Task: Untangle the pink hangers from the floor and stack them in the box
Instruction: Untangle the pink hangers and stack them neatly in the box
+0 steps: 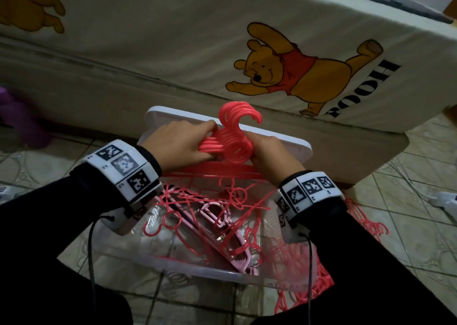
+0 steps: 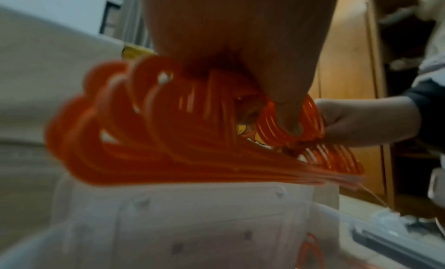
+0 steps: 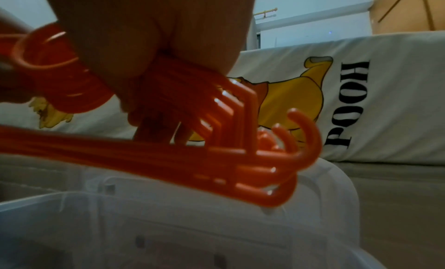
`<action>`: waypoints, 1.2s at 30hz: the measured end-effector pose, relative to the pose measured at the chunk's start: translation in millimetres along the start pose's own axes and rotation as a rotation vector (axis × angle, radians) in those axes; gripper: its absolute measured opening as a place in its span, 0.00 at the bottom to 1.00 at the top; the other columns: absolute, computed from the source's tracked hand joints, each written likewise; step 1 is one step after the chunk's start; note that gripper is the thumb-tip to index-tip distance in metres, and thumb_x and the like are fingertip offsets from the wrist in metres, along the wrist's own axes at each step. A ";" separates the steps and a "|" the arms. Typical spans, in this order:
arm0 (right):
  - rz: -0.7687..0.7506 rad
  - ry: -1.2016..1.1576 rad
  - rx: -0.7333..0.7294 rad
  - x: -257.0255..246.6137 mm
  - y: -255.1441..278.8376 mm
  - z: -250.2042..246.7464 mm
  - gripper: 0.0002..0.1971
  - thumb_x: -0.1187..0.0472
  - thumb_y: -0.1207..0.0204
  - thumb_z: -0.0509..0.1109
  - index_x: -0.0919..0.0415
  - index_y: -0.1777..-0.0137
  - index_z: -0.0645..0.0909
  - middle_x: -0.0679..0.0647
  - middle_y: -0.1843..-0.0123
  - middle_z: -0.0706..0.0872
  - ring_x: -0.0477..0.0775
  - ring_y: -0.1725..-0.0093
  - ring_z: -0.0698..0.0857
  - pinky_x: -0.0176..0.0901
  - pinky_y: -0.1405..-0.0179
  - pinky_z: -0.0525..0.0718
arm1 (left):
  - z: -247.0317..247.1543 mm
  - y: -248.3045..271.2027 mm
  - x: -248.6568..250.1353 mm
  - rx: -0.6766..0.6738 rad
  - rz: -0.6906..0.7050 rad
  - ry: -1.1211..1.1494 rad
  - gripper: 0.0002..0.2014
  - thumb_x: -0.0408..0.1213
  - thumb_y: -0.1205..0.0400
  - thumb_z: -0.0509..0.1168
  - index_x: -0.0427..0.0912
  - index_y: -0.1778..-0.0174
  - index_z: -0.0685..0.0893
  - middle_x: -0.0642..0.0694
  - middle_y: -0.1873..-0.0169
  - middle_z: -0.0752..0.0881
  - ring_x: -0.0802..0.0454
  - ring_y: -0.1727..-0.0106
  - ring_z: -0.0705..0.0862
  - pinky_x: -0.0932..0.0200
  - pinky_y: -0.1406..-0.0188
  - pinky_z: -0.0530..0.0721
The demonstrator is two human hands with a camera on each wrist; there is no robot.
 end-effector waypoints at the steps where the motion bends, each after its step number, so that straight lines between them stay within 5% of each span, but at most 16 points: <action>1: -0.007 -0.012 -0.019 1.6 -0.9 -0.7 0.14 0.67 0.23 0.64 0.61 0.39 0.78 0.58 0.46 0.87 0.60 0.46 0.84 0.47 0.52 0.78 | 1.3 -0.6 0.0 -0.030 -0.011 0.038 0.23 0.57 0.25 0.64 0.47 0.40 0.76 0.53 0.63 0.80 0.41 0.55 0.85 0.54 0.63 0.73; 4: 0.049 -0.041 -0.047 16.7 -1.0 -9.0 0.20 0.59 0.26 0.72 0.59 0.35 0.76 0.55 0.39 0.84 0.56 0.39 0.81 0.42 0.45 0.75 | 3.0 -3.7 -6.6 -0.055 -0.079 0.115 0.24 0.56 0.27 0.71 0.49 0.40 0.75 0.53 0.58 0.84 0.46 0.52 0.85 0.53 0.55 0.78; 9: 0.337 -0.153 -0.117 64.0 6.7 -23.1 0.44 0.37 0.45 0.79 0.58 0.31 0.74 0.51 0.35 0.82 0.52 0.36 0.80 0.47 0.35 0.77 | -1.6 -3.8 -22.0 0.044 -0.191 0.241 0.42 0.74 0.43 0.68 0.51 0.39 0.78 0.56 0.56 0.81 0.54 0.52 0.81 0.55 0.50 0.80; 14: 0.335 0.175 -0.317 80.4 0.6 19.7 0.19 0.48 0.27 0.73 0.61 0.43 0.83 0.60 0.43 0.87 0.59 0.44 0.84 0.42 0.52 0.76 | 1.1 -9.5 -31.0 0.078 -0.251 0.271 0.38 0.82 0.42 0.60 0.56 0.50 0.80 0.56 0.58 0.83 0.54 0.53 0.83 0.56 0.52 0.80; 20: 0.305 0.300 -0.441 89.1 1.4 76.2 0.29 0.49 0.26 0.71 0.54 0.26 0.69 0.61 0.32 0.80 0.64 0.34 0.79 0.56 0.38 0.78 | 4.6 -8.4 -34.6 0.035 -0.261 0.220 0.38 0.83 0.43 0.59 0.56 0.52 0.83 0.54 0.54 0.86 0.53 0.51 0.83 0.49 0.47 0.83; 23: 0.321 0.407 -0.475 99.3 8.2 94.1 0.34 0.51 0.23 0.66 0.51 0.19 0.56 0.58 0.21 0.66 0.62 0.24 0.68 0.66 0.29 0.68 | 3.2 -8.0 -35.8 0.080 -0.275 0.268 0.41 0.83 0.43 0.57 0.55 0.50 0.86 0.56 0.52 0.87 0.56 0.49 0.82 0.53 0.47 0.82; 26: 0.094 0.333 -0.296 85.0 11.3 110.4 0.28 0.46 0.20 0.55 0.40 0.20 0.57 0.50 0.16 0.59 0.57 0.18 0.59 0.64 0.21 0.56 | 2.2 -7.8 -32.7 0.106 -0.276 0.292 0.34 0.83 0.43 0.58 0.58 0.58 0.84 0.57 0.58 0.85 0.57 0.54 0.82 0.57 0.55 0.79; 28: 0.040 0.320 -0.283 73.3 8.4 118.0 0.26 0.42 0.19 0.53 0.39 0.21 0.61 0.49 0.17 0.62 0.56 0.18 0.60 0.62 0.20 0.53 | 2.2 -8.5 -30.8 0.097 -0.284 0.299 0.32 0.82 0.43 0.58 0.60 0.60 0.82 0.56 0.59 0.85 0.55 0.54 0.82 0.56 0.55 0.79; 31: 0.135 0.433 -0.511 61.5 3.4 125.2 0.21 0.45 0.16 0.52 0.44 0.25 0.69 0.51 0.24 0.74 0.55 0.25 0.71 0.59 0.25 0.63 | 1.1 -9.7 -29.5 0.095 -0.315 0.318 0.32 0.80 0.40 0.58 0.56 0.60 0.84 0.55 0.65 0.83 0.52 0.57 0.83 0.56 0.58 0.79; 36: -0.016 0.316 -0.431 38.6 6.8 123.4 0.17 0.52 0.18 0.61 0.50 0.31 0.76 0.54 0.31 0.81 0.57 0.32 0.80 0.46 0.31 0.74 | -1.9 -10.2 -26.6 0.106 -0.337 0.325 0.37 0.80 0.40 0.54 0.52 0.56 0.86 0.54 0.63 0.86 0.53 0.56 0.84 0.54 0.56 0.80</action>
Point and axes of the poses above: each hand's wrist, its own y-axis away from the middle knuckle, its own z-axis out of the palm, x = y × z, the point moved 1 cm from there along -y, towards the middle knuckle
